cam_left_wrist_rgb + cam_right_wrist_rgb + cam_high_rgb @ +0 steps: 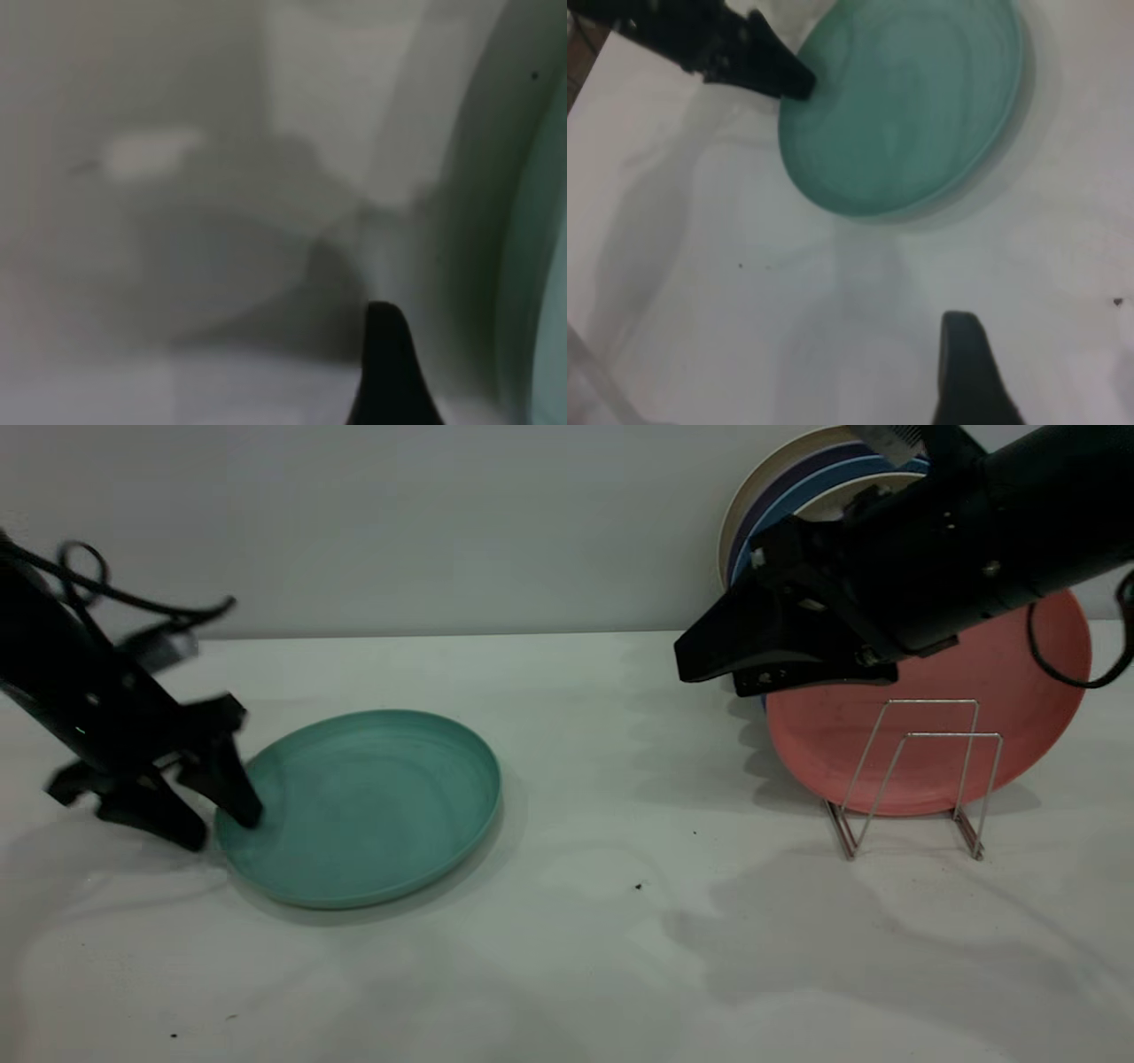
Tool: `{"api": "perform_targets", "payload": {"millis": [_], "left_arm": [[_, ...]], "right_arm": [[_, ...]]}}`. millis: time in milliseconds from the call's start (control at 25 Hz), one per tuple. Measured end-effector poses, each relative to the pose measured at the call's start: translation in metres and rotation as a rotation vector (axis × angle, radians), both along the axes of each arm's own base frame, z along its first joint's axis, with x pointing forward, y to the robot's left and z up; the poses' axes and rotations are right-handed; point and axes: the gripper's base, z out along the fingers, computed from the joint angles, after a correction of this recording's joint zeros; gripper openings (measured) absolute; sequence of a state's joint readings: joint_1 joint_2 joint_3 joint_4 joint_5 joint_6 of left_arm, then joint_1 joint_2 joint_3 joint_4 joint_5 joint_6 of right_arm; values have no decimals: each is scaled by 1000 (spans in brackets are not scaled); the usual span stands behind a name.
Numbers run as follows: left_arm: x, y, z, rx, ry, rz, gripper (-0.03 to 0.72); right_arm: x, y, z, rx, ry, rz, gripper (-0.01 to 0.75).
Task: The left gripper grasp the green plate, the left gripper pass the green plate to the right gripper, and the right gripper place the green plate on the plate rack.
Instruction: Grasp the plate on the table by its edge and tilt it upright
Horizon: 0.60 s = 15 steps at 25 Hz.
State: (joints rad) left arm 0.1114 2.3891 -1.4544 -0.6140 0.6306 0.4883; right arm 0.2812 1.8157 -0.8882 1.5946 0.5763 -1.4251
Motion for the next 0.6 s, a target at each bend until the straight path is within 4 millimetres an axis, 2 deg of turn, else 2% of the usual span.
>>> {"api": "perform_targets", "payload": {"millis": [200, 280, 360, 520, 600], "left_arm": [[2, -6, -2, -11, -10, -21, 508], [2, -6, -2, -11, -10, -20, 469], [2, -5, -3, -10, -9, -21, 383], [1, -6, -6, -14, 1, -25, 95], [0, -7, -2, -30, 13, -29, 38]], "right_arm": [[3, 3, -12, 14, 44, 9, 470], [3, 3, -16, 16, 61, 9, 470], [3, 3, -20, 18, 82, -1, 470], [4, 5, -24, 38, 124, -10, 470], [7, 7, -26, 48, 145, -6, 470]]}}
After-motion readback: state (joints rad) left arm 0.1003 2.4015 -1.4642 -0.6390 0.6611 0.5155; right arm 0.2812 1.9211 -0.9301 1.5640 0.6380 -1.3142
